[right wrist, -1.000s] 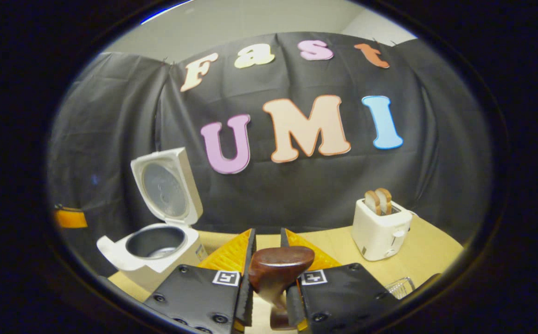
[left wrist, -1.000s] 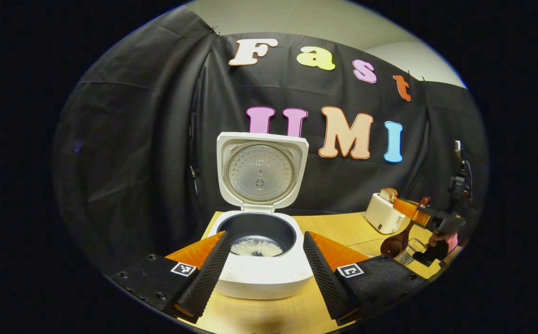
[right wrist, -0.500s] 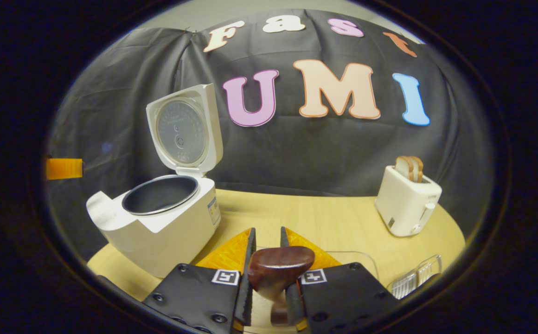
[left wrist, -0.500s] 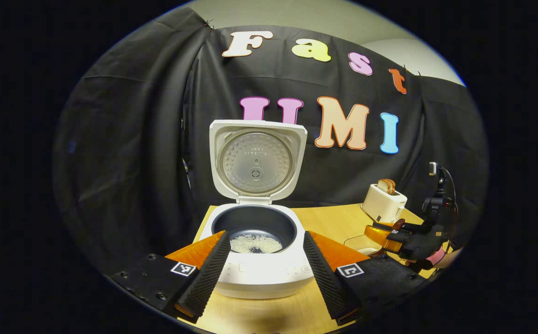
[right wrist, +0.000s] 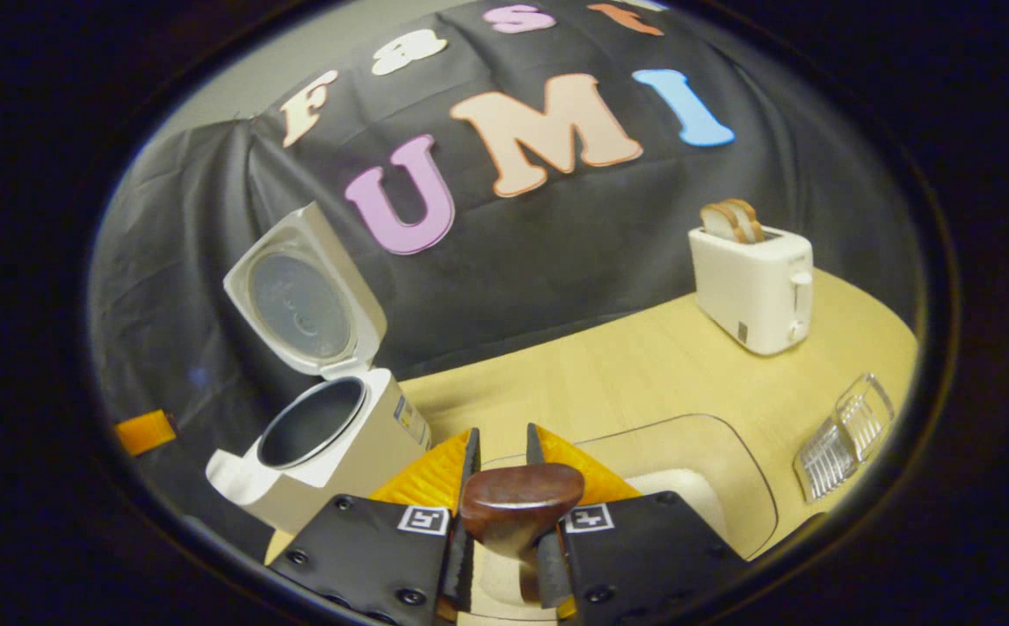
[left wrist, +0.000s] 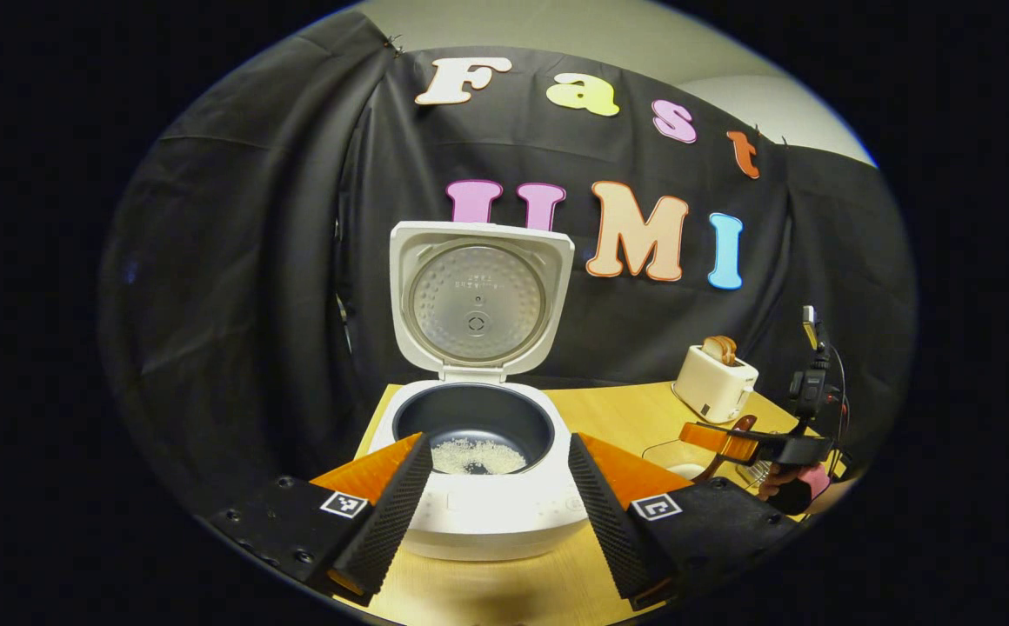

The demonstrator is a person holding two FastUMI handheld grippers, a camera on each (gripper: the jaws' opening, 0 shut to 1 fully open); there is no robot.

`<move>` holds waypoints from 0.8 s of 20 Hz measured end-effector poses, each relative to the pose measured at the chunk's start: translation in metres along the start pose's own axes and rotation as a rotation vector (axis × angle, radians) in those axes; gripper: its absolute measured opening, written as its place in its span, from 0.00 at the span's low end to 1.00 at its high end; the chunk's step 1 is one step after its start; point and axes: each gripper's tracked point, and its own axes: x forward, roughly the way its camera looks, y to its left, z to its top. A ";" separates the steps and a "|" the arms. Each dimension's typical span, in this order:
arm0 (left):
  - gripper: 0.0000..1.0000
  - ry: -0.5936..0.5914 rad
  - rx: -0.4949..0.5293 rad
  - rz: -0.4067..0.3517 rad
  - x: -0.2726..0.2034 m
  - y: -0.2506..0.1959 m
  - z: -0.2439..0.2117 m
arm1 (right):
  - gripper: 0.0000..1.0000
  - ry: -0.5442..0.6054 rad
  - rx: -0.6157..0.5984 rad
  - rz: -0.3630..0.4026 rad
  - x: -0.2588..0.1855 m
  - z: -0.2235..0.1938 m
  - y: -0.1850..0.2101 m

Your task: Close the left gripper, press the button to open the rice cooker; take a wooden spoon from the chopstick holder with the right hand, scoop a spoonful of rice and pour it into the rice cooker, then put the wooden spoon back into the chopstick holder.

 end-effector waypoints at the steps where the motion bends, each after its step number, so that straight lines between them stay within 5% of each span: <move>1: 0.94 -0.001 -0.007 0.000 0.001 0.000 0.000 | 0.31 0.000 0.042 -0.003 0.000 0.001 -0.005; 6: 0.94 -0.003 -0.014 -0.008 -0.001 -0.001 0.000 | 0.32 0.011 0.272 -0.005 -0.005 0.007 -0.037; 16: 0.94 -0.014 -0.013 -0.034 -0.004 -0.008 0.004 | 0.31 -0.114 0.493 -0.019 -0.031 0.057 -0.058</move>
